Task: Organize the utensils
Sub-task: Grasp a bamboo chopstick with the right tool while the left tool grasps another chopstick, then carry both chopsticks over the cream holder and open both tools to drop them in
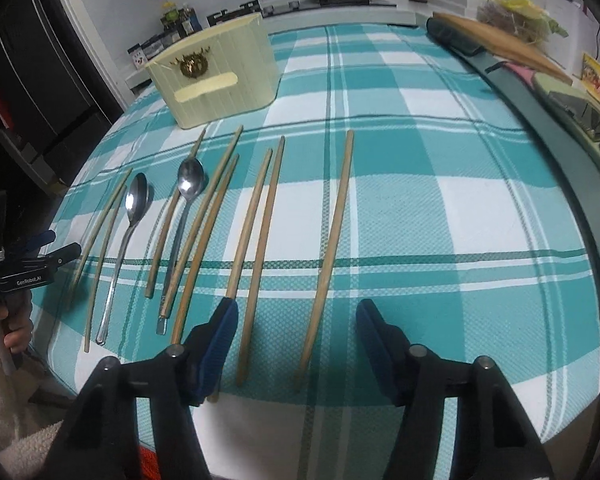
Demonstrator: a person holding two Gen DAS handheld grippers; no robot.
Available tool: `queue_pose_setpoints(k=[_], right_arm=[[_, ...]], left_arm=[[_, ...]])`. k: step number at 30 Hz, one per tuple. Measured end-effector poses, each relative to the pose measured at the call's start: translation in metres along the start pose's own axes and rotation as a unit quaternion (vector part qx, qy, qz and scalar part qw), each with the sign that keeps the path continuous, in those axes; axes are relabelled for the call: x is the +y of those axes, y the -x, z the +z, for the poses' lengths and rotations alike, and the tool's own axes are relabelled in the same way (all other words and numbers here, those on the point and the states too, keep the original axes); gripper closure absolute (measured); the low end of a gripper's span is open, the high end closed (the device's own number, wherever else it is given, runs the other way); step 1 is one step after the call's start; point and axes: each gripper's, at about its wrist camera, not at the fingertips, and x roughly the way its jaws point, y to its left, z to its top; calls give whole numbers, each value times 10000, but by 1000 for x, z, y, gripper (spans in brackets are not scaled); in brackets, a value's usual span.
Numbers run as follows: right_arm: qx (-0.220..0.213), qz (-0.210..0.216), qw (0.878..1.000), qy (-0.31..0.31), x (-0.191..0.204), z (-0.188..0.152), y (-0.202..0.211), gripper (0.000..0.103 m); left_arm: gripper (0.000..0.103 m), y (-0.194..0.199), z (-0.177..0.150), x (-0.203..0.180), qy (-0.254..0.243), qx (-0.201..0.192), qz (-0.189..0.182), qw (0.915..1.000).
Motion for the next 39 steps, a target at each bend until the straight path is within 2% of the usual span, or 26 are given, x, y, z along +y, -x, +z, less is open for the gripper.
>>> queue_pose_setpoints(k=[2, 3, 5, 8, 11, 13, 17, 19, 20, 21, 22, 26, 28, 31, 34, 39], right_arm=[[209, -93, 9997, -4, -3, 3, -14, 51], [285, -121, 9995, 5, -5, 5, -18, 55], [271, -183, 9993, 180, -4, 8, -21, 56], [409, -200, 9982, 395, -3, 15, -26, 57], [554, -252, 9961, 631, -1, 28, -32, 59], [616, -307, 9951, 716, -1, 39, -37, 65], [713, -301, 9949, 645, -7, 69, -50, 74], [718, -308, 9955, 534, -11, 84, -58, 81], [708, -308, 9960, 441, -14, 93, -62, 84], [686, -300, 9966, 355, -17, 100, -65, 91], [685, -255, 9970, 246, -20, 109, -70, 95], [530, -179, 9984, -51, -28, 136, -78, 97], [330, -44, 9993, -159, -29, 140, -68, 97], [-74, 345, 9993, -123, -20, 140, -35, 97], [-475, 462, 9976, 177, -3, 138, 7, 97], [-1053, 543, 9915, 533, 21, 132, 72, 97]], left_arm=[[5, -5, 2, 1, -60, 70, -3, 10000], [10, -9, 4, 2, -103, 125, -4, 9999], [14, -15, 7, 2, -176, 251, -10, 9995], [16, -21, 15, 4, -188, 291, -153, 9993], [28, -28, 29, 6, -70, 464, -452, 9979], [34, -35, 41, 8, 19, 569, -585, 9967], [55, -43, 64, 2, -112, 662, -574, 9961], [73, -47, 75, 0, -183, 704, -575, 9957], [85, -49, 80, -1, -205, 729, -627, 9952], [95, -51, 85, -2, -223, 727, -613, 9952], [96, -53, 89, -2, -223, 727, -598, 9953], [98, -54, 101, 3, -1, 545, -622, 9966], [98, -38, 102, 11, 226, 320, -801, 9960], [98, 0, 101, 20, 314, -204, -860, 9956], [98, 42, 99, 28, 364, -692, -894, 9929], [98, 108, 98, 43, 580, -1397, -1217, 9810]])
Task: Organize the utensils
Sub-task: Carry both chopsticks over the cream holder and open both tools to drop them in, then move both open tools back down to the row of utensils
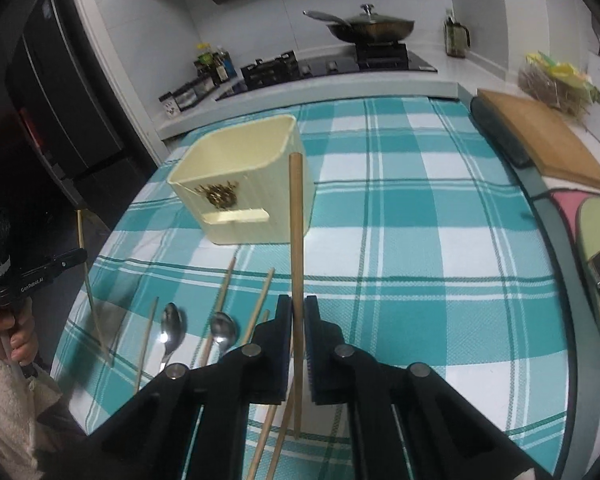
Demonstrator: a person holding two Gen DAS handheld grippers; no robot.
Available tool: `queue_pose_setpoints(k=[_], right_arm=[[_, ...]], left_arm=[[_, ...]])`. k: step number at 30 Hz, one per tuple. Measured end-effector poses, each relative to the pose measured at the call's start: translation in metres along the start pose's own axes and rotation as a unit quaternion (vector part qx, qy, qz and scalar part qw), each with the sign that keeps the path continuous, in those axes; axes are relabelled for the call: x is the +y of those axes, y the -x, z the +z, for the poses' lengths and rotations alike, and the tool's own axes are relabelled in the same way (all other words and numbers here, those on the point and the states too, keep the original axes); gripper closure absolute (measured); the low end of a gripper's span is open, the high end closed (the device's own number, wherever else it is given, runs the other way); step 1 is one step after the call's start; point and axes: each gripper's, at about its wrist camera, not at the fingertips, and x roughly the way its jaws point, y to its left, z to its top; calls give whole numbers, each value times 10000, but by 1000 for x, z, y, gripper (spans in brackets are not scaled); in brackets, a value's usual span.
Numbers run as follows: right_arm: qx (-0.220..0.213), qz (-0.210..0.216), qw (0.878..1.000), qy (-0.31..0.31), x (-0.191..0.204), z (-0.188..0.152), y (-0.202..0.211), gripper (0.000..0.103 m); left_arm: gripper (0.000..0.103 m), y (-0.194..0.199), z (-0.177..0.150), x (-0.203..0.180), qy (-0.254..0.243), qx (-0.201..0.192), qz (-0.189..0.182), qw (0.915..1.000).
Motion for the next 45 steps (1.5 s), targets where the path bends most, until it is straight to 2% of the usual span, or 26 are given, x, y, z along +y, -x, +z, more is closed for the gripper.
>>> queue_pose_setpoints(k=[5, 10, 12, 15, 18, 21, 23, 28, 32, 34, 36, 38, 40, 42, 45], right_arm=[[-495, -54, 9984, 254, 22, 17, 36, 97], [-1013, -124, 9938, 441, 43, 64, 52, 97], [-1247, -135, 9907, 535, 53, 90, 56, 97], [-1620, -269, 9836, 749, 71, 124, 54, 97], [-1729, -291, 9814, 788, 82, 149, 33, 97], [-1650, -335, 9820, 857, 87, 161, 0, 97], [-1485, -352, 9838, 940, 88, 162, -28, 97], [-489, -176, 9947, 886, 80, 152, -94, 97], [-107, -146, 9956, 924, 78, 145, -123, 96], [-79, -114, 9962, 865, 77, 146, -131, 96], [-134, -77, 9971, 747, 74, 149, -130, 92], [-353, -4, 9977, 585, 71, 150, -116, 85], [-576, 16, 9971, 490, 67, 149, -99, 71], [-795, -13, 9957, 470, 63, 142, -78, 62], [-880, -134, 9944, 572, 52, 118, -51, 57]], left_arm=[[98, 40, 23, -8, 78, -555, -162, 9983], [98, 65, 81, -21, 156, -1186, -281, 9924], [98, 62, 115, -32, 249, -1437, -302, 9888], [98, 48, 151, -49, 353, -1772, -142, 9834], [98, 18, 172, -65, 416, -1881, 21, 9813], [98, -24, 175, -74, 450, -1715, 195, 9840], [98, -55, 170, -73, 514, -1455, 251, 9877], [98, -118, 148, -65, 609, -725, 305, 9950], [98, -147, 139, -63, 581, -290, 316, 9974], [88, -151, 137, -62, 613, -87, 306, 9976], [59, -143, 135, -61, 602, -80, 273, 9978], [44, -124, 130, -59, 481, -255, 373, 9978], [35, -105, 123, -55, 334, -342, 409, 9980], [23, -82, 106, -49, 192, -389, 470, 9980], [14, -55, 71, -36, 95, -378, 635, 9972]])
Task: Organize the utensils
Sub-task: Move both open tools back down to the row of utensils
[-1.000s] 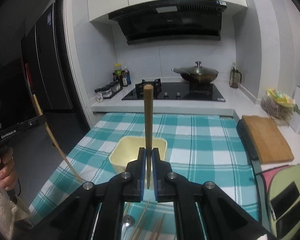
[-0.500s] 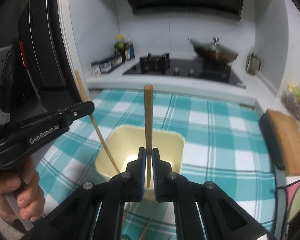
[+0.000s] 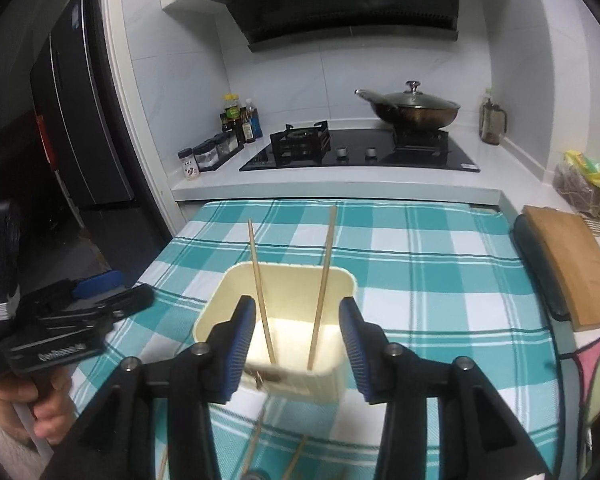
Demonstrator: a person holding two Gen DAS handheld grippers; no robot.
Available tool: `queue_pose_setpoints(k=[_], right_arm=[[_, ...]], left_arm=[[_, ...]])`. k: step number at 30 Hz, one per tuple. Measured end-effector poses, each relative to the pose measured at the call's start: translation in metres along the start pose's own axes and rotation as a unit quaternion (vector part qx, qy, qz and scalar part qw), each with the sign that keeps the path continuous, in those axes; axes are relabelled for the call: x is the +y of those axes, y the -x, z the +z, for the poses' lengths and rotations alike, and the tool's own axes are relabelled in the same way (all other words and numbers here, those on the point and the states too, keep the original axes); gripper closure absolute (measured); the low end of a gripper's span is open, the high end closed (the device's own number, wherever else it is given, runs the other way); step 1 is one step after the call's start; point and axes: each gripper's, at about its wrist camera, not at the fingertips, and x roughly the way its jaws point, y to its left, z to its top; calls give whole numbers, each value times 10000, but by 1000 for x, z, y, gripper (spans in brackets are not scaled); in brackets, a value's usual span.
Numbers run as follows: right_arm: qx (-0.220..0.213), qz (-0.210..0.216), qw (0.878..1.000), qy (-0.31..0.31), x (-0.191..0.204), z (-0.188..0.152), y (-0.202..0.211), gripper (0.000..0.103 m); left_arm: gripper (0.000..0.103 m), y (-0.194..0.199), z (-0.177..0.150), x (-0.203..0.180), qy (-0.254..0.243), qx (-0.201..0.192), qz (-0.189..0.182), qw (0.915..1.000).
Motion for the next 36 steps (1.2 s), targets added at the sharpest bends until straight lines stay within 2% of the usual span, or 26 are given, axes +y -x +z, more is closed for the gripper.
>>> queue_pose_setpoints(k=[3, 9, 13, 17, 19, 22, 23, 24, 29, 36], right_arm=[[122, -270, 9995, 140, -12, -38, 19, 56], [476, -787, 9958, -44, -42, -147, 38, 56], [566, -1042, 9926, -259, -47, -207, 54, 56], [418, -1243, 9907, -351, -43, -244, 64, 56], [488, -1282, 9898, -395, -45, -255, 58, 56], [629, -1145, 9894, -633, -49, -265, 49, 56], [654, -1124, 9892, -672, -48, -268, 47, 56], [685, -1116, 9890, -681, -48, -271, 45, 56], [743, -1116, 9894, -562, -42, -273, 39, 56], [670, -1164, 9891, -611, -42, -274, 38, 56]], left_arm=[[12, 17, -50, 21, 16, 149, 127, 9998], [12, 18, -161, 54, 302, 714, 673, 9947], [12, 18, -209, 66, 615, 845, 934, 9901], [12, 14, -225, 70, 746, 835, 1101, 9876], [12, 10, -228, 71, 760, 905, 1099, 9869], [12, 2, -232, 69, 634, 1089, 1073, 9862], [8, 1, -234, 68, 574, 1095, 1100, 9862], [4, 0, -235, 67, 517, 1092, 1159, 9859], [0, -5, -233, 66, 539, 1205, 1112, 9850], [0, -3, -235, 63, 576, 1177, 1141, 9848]])
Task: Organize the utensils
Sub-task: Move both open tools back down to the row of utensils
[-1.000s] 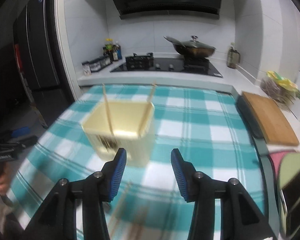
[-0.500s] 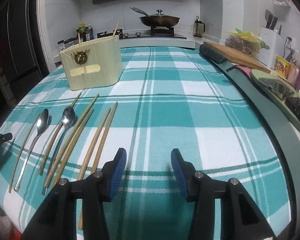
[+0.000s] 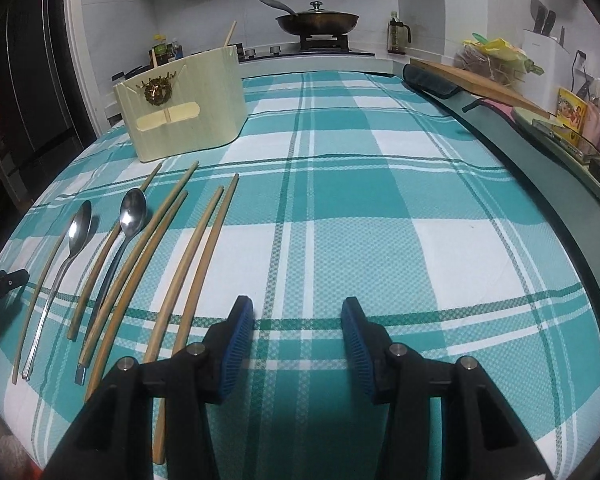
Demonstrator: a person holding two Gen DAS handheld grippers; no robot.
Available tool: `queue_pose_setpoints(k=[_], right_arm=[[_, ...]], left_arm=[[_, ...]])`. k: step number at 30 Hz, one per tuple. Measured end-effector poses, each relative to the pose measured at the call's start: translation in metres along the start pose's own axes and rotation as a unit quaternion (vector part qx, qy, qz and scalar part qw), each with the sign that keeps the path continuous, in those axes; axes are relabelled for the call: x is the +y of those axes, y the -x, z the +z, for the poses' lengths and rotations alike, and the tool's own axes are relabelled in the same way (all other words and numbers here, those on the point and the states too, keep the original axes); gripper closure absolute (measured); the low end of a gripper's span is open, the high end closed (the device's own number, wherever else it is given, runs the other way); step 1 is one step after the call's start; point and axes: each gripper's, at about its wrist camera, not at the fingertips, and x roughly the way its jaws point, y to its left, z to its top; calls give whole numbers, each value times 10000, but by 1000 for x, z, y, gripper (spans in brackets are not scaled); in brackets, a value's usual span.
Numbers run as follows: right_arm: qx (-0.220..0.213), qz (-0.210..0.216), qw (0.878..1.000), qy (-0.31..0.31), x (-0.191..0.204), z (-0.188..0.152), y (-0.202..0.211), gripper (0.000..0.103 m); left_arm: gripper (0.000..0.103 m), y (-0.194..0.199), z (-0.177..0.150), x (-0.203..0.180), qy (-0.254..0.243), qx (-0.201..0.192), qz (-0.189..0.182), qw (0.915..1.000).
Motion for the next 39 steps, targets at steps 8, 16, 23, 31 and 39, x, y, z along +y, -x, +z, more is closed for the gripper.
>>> queue_pose_setpoints(k=[8, 16, 23, 31, 39], right_arm=[[-227, -120, 9996, -112, -3, -2, 8, 56], [-296, -196, 9992, -190, -5, -2, 9, 56], [-291, -286, 9990, -165, -4, -1, 9, 56], [-251, -331, 9991, -120, -2, -1, 8, 56], [-152, -190, 9995, -186, -5, 0, 5, 56]], left_arm=[[0, 0, 0, 1, -11, -9, -26, 10000], [0, 0, 0, 0, -7, -12, -21, 10000], [0, -1, 0, 1, -6, -12, -22, 10000], [0, 0, 1, 1, -24, -7, -69, 10000], [1, 19, 1, -8, 131, -188, -653, 9976]])
